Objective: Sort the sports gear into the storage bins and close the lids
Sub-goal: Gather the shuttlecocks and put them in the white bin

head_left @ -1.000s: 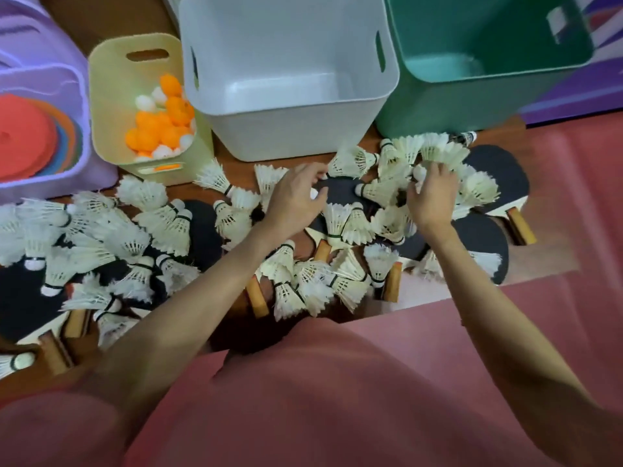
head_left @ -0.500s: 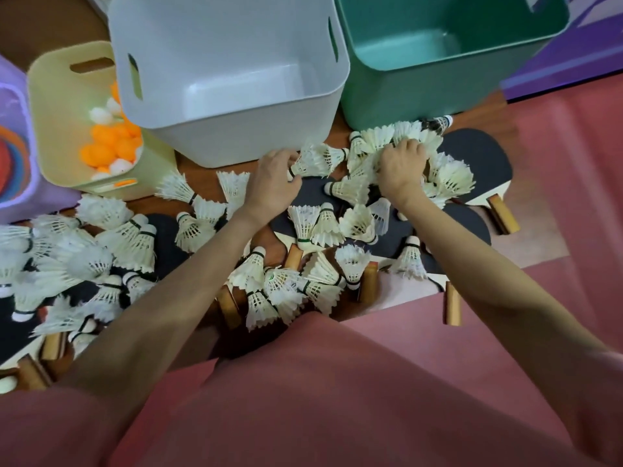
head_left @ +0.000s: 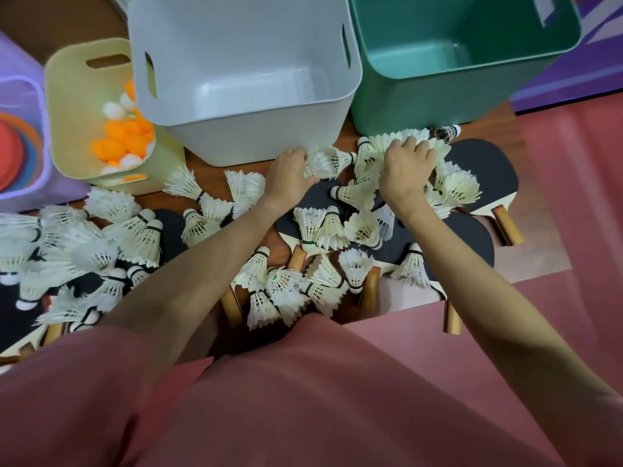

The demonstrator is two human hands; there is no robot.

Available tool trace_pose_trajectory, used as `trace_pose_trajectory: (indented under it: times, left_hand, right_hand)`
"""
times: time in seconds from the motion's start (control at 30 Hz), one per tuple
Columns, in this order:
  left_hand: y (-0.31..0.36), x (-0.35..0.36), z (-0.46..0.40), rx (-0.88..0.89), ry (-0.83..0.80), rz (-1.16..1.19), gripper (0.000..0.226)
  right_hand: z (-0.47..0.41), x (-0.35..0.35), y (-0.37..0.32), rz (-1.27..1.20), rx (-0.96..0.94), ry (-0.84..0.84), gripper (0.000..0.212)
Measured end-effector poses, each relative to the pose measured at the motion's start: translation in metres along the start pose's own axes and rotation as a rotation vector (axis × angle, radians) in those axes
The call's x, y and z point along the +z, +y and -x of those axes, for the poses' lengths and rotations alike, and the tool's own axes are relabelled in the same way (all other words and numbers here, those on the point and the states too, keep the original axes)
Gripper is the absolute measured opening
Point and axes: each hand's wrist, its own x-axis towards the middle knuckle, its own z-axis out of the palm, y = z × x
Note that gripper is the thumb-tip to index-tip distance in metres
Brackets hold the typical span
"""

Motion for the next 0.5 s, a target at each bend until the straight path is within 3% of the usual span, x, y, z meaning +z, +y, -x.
trace_pose_trajectory:
  times: [0.1,0.3,0.5]
  left_hand:
    - [-0.010,-0.008,0.021,0.005,0.100,0.131,0.042]
    - [-0.036,-0.057,0.099,-0.064,0.434,0.425,0.040]
    - [-0.103,-0.082,0.162,-0.341,0.449,0.572,0.047]
  right_hand:
    - [0.022,-0.005,-0.017,-0.180,-0.076,0.187,0.022]
    - [0.065,-0.021,-0.075,-0.843,-0.277,0.203,0.033]
    - [0.082,-0.041,-0.174,-0.892,-0.669,0.174,0.033]
